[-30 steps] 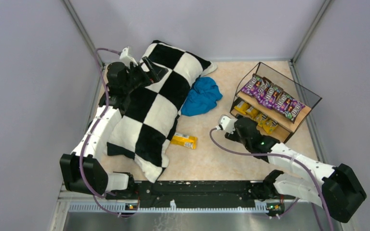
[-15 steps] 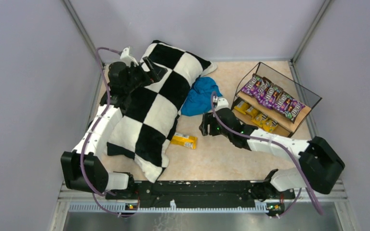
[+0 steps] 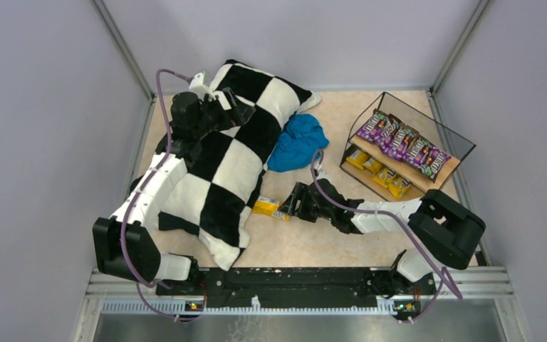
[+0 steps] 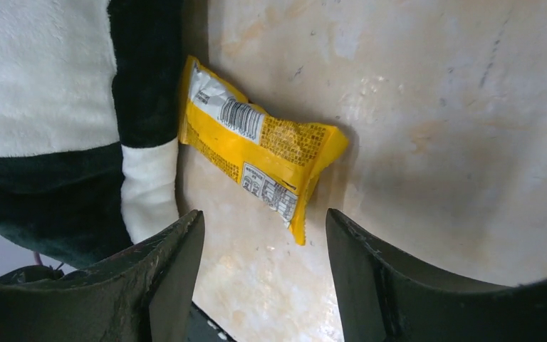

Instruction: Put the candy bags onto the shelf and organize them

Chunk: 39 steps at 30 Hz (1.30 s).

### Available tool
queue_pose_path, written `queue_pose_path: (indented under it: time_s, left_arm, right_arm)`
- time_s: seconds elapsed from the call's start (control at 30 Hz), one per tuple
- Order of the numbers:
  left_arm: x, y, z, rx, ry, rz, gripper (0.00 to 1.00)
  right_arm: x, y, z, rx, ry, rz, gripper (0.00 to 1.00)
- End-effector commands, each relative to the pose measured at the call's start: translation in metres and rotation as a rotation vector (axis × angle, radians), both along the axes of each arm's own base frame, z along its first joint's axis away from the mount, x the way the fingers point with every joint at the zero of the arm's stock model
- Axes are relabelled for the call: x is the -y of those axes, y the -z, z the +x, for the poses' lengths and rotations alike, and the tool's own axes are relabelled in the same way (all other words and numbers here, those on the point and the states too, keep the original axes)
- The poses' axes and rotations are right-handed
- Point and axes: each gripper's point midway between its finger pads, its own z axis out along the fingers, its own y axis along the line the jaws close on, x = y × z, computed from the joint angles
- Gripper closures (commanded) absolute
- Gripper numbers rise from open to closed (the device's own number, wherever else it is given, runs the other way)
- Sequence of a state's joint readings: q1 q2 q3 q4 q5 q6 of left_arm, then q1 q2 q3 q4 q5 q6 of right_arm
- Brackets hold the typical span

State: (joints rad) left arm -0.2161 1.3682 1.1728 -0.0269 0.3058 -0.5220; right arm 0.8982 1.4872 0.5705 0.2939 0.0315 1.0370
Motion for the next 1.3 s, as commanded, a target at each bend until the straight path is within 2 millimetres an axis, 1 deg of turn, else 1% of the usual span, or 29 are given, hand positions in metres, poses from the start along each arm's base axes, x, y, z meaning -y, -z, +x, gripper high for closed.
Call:
queue_pose_path:
  time_s: [0.0,0.1,0.27,0.4,0.43,0.53,0.6,0.7,0.8,0.87,0.97,1.0,1.03,1.17,1.23,1.27]
  left_arm:
    - [-0.001,-0.037,0.001,0.104,0.004,-0.007,0.02]
    - [-0.001,-0.038,0.0,0.105,0.004,-0.008,0.02]
    - [0.001,-0.033,0.001,0.087,0.017,-0.019,0.02]
    - [-0.002,-0.035,0.001,0.09,0.01,-0.02,0.02]
    - [-0.002,-0.035,0.001,0.091,0.008,-0.019,0.02]
    - [-0.004,-0.038,0.001,0.101,0.001,-0.015,0.02]
    - [-0.004,-0.037,0.001,0.1,-0.002,-0.014,0.02]
    - [-0.003,-0.037,0.001,0.097,0.006,-0.017,0.02]
    - [-0.002,-0.038,0.0,0.095,0.015,-0.025,0.02]
    - [-0.001,-0.039,-0.001,0.097,0.016,-0.027,0.02]
    - [-0.001,-0.039,-0.002,0.095,0.019,-0.029,0.02]
    - [0.0,-0.039,-0.002,0.096,0.02,-0.03,0.02]
    - [0.0,-0.039,-0.002,0.095,0.02,-0.031,0.02]
    - [0.001,-0.039,-0.003,0.095,0.024,-0.032,0.02]
    - [0.002,-0.04,-0.004,0.097,0.026,-0.034,0.02]
    - [0.002,-0.04,-0.004,0.096,0.026,-0.034,0.02]
  right_arm:
    - [-0.018,0.0,-0.002,-0.023,0.012,0.069,0.38]
    - [-0.02,0.007,0.003,-0.019,0.028,0.049,0.44]
    - [-0.018,0.018,0.012,-0.011,0.06,0.014,0.46]
    - [-0.018,0.024,0.016,0.009,0.053,-0.028,0.55]
    - [-0.018,0.026,0.016,0.008,0.051,-0.033,0.58]
    - [-0.018,0.028,0.017,0.014,0.032,-0.063,0.74]
    - [-0.017,0.026,0.018,0.03,0.004,-0.104,0.83]
    - [-0.009,0.018,0.02,0.069,-0.013,-0.164,0.9]
    - [0.005,-0.001,0.024,0.148,-0.026,-0.236,0.96]
    - [0.018,-0.019,0.028,0.219,-0.043,-0.305,1.0]
    - [0.04,-0.048,0.032,0.332,-0.099,-0.436,1.0]
    - [0.048,-0.065,0.034,0.387,-0.118,-0.471,1.0]
    - [0.058,-0.074,0.032,0.421,-0.154,-0.53,1.0]
    - [0.098,-0.125,0.035,0.571,-0.281,-0.79,1.0]
    - [0.118,-0.147,0.034,0.621,-0.363,-0.927,1.0]
    - [0.127,-0.155,0.032,0.64,-0.412,-0.993,1.0]
